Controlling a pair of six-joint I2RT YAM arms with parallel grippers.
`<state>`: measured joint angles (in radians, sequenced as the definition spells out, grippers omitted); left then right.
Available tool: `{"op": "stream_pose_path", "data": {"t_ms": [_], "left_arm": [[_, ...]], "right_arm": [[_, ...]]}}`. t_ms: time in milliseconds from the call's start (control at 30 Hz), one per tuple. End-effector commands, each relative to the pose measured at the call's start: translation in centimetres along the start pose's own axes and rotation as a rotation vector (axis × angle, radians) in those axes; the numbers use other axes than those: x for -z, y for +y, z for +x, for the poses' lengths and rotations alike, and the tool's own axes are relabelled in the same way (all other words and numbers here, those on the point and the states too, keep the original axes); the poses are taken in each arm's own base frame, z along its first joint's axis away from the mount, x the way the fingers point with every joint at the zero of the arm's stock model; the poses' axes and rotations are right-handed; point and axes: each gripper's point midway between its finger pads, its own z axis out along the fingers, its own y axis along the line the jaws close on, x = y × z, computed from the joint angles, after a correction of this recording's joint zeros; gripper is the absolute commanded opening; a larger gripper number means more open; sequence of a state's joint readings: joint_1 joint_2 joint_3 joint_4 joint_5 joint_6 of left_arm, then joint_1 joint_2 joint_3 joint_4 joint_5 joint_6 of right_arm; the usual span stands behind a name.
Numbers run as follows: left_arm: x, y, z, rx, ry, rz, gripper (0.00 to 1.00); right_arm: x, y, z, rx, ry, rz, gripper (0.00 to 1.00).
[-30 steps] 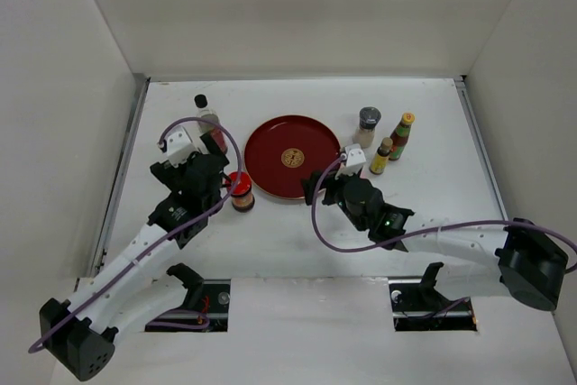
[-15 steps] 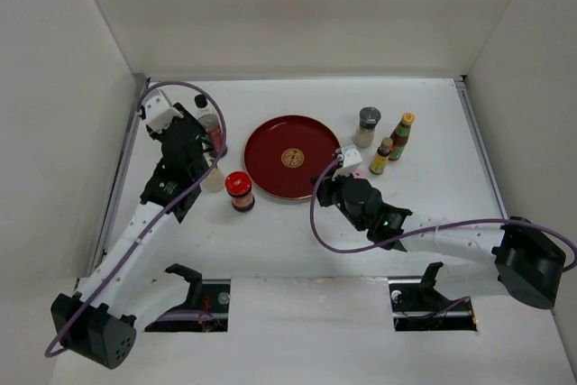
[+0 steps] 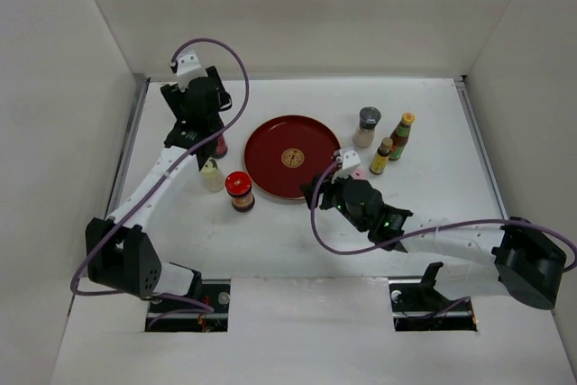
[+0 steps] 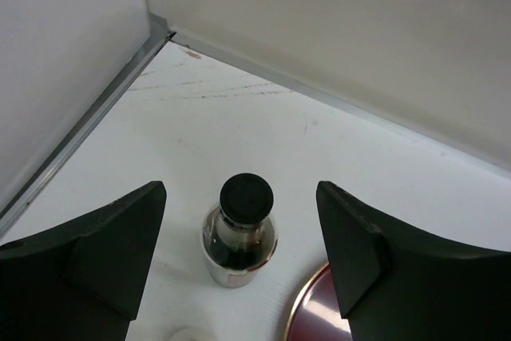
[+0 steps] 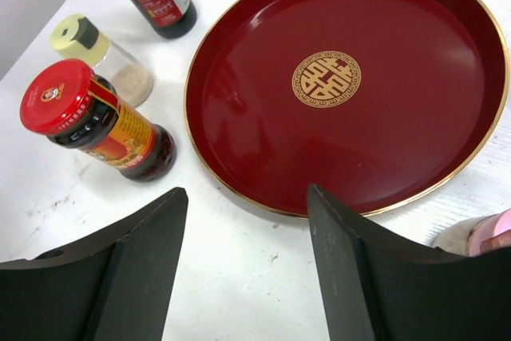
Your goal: Organize the condiment bottles
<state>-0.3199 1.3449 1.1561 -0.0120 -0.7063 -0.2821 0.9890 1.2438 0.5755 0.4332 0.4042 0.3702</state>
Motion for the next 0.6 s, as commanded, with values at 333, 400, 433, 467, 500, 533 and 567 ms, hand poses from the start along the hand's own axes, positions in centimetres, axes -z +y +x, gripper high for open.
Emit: {"op": "stream_pose_path", "data": {"t_ms": [333,400,433,467,500,533,567], "left_arm": [[-3.9,-0.5,0.5,-0.084,0.032,-0.040,0.70],[-4.0,-0.8,0.5,-0.082,0.030,-0.035,0.66],[-4.1,-0.9,0.6,-0.083,0.032,-0.033,0.65],[-4.1,-0.9,0.8,-0.088,0.037,-0.035,0.64],[-4.2,-0.9,0.9,-0.090,0.040,-0.035,0.62],[-4.2,-0.8,1.1,-0.093,0.042,-0.039,0.60],[-4.2,-0.7,1.5,-0.094,0.047,-0.040,0.58]], "right_arm": [[0.6,1.0,-2.2,-0.047,-0.081,-0.076,0.69],[0.5,1.0,-2.1,-0.045,-0.077,-0.074,0.69],[0.5,0.9,-2.0,-0.045,-0.075,-0.073,0.69],[0.5,0.9,-2.0,-0.044,-0.075,-0.073,0.69],[0.5,0.9,-2.0,-0.044,-0.074,-0.073,0.69],[0.5,0.9,-2.1,-0.045,-0.076,-0.072,0.69],[0.5,0.7,-2.0,-0.045,-0.075,-0.069,0.69]]}}
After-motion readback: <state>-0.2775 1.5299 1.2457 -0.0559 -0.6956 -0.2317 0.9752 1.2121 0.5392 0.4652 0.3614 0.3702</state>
